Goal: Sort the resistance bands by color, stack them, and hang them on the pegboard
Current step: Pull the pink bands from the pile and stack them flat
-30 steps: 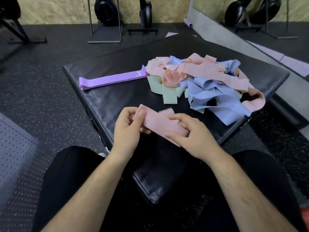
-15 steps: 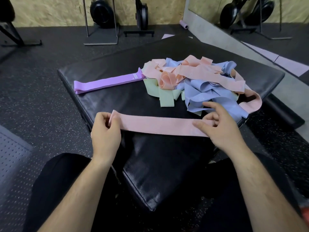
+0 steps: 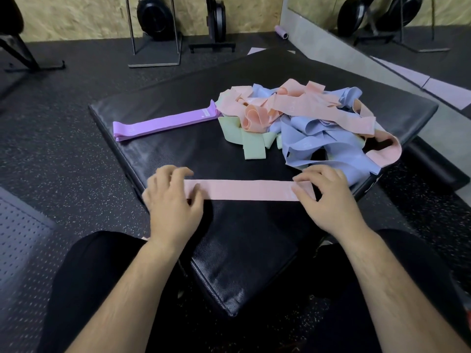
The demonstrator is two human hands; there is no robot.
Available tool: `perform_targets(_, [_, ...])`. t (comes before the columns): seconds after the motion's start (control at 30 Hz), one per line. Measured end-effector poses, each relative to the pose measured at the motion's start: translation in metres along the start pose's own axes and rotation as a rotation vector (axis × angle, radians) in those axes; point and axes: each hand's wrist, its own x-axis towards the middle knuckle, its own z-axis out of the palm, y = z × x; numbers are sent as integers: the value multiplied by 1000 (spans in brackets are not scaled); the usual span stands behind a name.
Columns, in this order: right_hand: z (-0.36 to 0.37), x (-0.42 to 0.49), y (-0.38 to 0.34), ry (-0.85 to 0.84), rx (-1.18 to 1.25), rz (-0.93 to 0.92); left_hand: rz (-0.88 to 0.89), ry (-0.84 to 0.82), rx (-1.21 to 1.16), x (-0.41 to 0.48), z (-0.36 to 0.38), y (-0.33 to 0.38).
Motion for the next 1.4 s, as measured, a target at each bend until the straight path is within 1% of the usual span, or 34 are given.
perform_targets(0.07, [1, -2, -2, -22, -29, -15, 76, -78, 34, -1, 3, -1])
perform_targets(0.13, [2, -3, -2, -37, -41, -14, 80, -123, 47, -1, 5, -2])
perform_targets(0.23, [2, -3, -3, -21, -50, -26, 82, -112, 48, -2, 5, 0])
perform_targets(0.33, [3, -3, -5, 4, -19, -31, 144, -117, 40, -3, 10, 11])
perform_targets(0.5, [0, 2, -9, 106, 50, -53, 268, -241, -61, 1, 31, 53])
perform_targets(0.67, [-2, 13, -7, 167, 142, -104, 346, -243, -177, 7, 58, 108])
perform_targets(0.83, [-11, 31, 3, 282, 140, -126, 449, -248, -295, 26, 82, 152])
perform_targets(0.93, [-19, 44, 12, 349, 106, -99, 456, -221, -270, 55, 91, 167])
perform_targets(1.0, [-22, 52, 18, 362, 62, -80, 433, -211, -253, 78, 97, 176])
perform_targets(1.1, [-18, 61, 26, 335, 11, -32, 392, -262, -154, 111, 111, 181])
perform_targets(1.2, [-13, 67, 32, 289, -16, 55, 358, -303, -48, 138, 127, 179])
perform_targets(1.3, [-10, 71, 33, 257, -14, 93, 278, -388, -69, 153, 130, 183])
perform_targets(1.33, [-9, 72, 33, 254, -13, 96, 273, -402, -72, 156, 131, 183])
perform_targets(1.4, [-9, 72, 33, 256, -10, 98, 324, -370, -76, 156, 129, 184])
